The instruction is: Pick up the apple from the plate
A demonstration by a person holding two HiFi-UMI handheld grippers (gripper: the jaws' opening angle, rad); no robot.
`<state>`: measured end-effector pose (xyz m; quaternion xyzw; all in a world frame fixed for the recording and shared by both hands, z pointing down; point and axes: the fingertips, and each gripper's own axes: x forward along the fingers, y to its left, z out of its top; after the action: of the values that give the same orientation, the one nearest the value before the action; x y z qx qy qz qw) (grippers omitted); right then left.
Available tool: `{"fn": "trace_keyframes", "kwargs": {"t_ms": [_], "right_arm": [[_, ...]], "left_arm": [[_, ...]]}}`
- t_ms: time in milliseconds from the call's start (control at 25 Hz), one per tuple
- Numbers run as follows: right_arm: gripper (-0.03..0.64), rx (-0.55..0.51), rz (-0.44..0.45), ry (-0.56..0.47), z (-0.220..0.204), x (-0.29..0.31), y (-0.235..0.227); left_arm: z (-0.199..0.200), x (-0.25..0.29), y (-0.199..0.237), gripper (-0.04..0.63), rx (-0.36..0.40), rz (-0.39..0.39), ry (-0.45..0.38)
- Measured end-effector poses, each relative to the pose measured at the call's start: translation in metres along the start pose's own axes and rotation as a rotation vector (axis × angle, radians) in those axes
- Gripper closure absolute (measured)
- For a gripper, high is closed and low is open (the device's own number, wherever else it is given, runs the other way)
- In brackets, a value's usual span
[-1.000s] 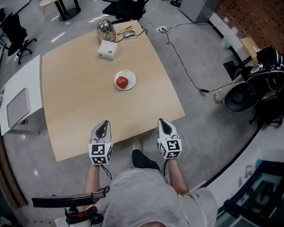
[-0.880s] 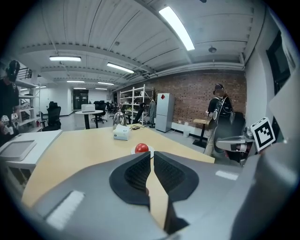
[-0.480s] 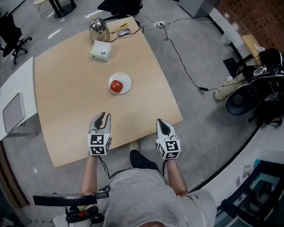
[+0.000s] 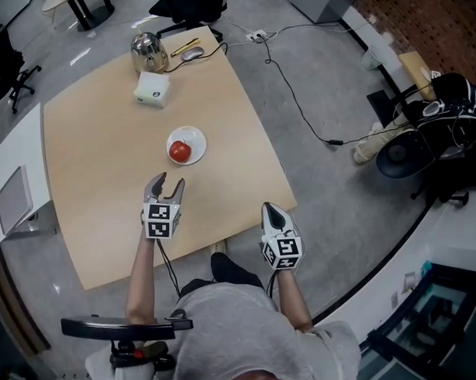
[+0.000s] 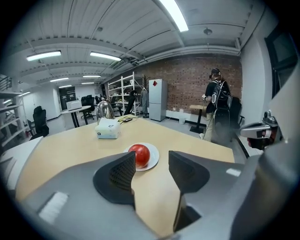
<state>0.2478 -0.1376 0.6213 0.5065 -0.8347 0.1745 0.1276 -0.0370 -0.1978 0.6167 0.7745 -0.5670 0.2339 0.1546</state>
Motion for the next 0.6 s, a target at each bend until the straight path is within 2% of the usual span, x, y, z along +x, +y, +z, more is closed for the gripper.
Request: {"fn": "trace_keyframes", "kwargs": {"t_ms": [240, 600], "right_arm": [[0.611, 0.036, -0.036, 0.02, -0.009, 0.004, -0.029], [0.611, 0.052, -0.037, 0.048, -0.016, 0.006, -0.039]], "left_arm": [[-0.002, 0.04, 0.007, 0.29, -0.005, 0.008, 0.031], [-0.007, 0.066, 0.013, 0.186, -0.014, 0.027, 0.064]]}}
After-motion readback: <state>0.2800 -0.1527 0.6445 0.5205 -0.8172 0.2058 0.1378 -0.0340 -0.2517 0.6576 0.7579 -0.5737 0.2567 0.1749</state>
